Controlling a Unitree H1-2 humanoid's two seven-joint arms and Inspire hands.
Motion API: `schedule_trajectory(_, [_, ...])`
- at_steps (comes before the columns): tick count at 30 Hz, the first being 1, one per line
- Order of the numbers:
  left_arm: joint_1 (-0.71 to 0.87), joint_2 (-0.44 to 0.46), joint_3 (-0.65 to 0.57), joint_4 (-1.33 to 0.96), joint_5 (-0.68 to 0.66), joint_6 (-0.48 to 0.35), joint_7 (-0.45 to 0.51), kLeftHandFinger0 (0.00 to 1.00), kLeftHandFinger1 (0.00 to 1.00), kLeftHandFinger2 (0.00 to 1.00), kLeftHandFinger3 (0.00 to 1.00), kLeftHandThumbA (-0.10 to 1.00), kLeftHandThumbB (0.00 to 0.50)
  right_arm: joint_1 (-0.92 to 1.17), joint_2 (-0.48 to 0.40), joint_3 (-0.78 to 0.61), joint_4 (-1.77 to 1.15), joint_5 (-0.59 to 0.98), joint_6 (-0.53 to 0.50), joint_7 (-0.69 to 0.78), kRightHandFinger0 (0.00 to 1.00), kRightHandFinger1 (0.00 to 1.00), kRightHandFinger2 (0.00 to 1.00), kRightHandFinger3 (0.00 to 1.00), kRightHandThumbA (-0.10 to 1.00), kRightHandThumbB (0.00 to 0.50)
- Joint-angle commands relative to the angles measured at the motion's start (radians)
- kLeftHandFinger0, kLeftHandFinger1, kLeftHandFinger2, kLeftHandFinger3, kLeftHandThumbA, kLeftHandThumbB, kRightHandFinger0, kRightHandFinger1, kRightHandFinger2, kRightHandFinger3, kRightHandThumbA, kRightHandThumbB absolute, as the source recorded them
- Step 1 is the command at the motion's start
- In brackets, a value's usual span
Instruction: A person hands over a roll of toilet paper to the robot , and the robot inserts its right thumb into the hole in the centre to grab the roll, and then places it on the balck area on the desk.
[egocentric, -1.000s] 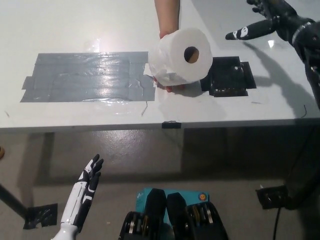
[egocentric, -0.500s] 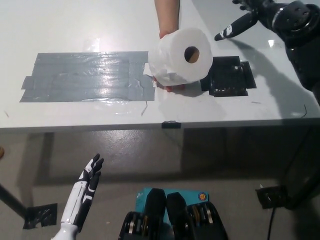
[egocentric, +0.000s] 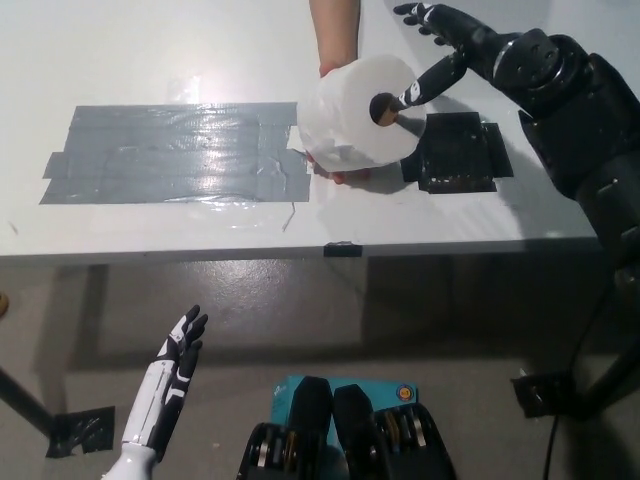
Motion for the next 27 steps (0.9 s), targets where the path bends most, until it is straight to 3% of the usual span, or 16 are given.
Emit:
schedule_trajectory(1, [-0.009, 0.012, -0.003, -0.013, -0.002, -0.044, 0.007, 1.00, 1.00, 1.00, 1.00, 1.00, 0.150, -0.086, 0.004, -0.024, -0.003, -0.015, -0.004, -0.059, 1.00, 1.00, 1.00, 1.00, 1.00, 0.474])
schedule_trajectory(7, [-0.008, 0.012, -0.005, -0.021, 0.008, -0.035, 0.009, 1.00, 1.00, 1.00, 1.00, 1.00, 0.147, -0.075, 0.004, -0.022, -0.019, -0.031, 0.030, -0.046, 1.00, 1.00, 1.00, 1.00, 1.00, 0.415])
schedule_trajectory(14, [-0.007, 0.015, -0.006, -0.023, 0.008, -0.030, 0.006, 1.00, 1.00, 1.00, 1.00, 1.00, 0.158, -0.065, 0.006, -0.019, -0.009, -0.050, 0.030, -0.082, 1.00, 1.00, 1.00, 1.00, 1.00, 0.384])
schedule_trajectory(27, [-0.002, 0.015, -0.011, -0.028, 0.007, -0.022, 0.000, 1.00, 1.00, 1.00, 1.00, 1.00, 0.139, -0.055, 0.026, -0.047, 0.028, -0.037, -0.007, -0.100, 1.00, 1.00, 1.00, 1.00, 1.00, 0.413])
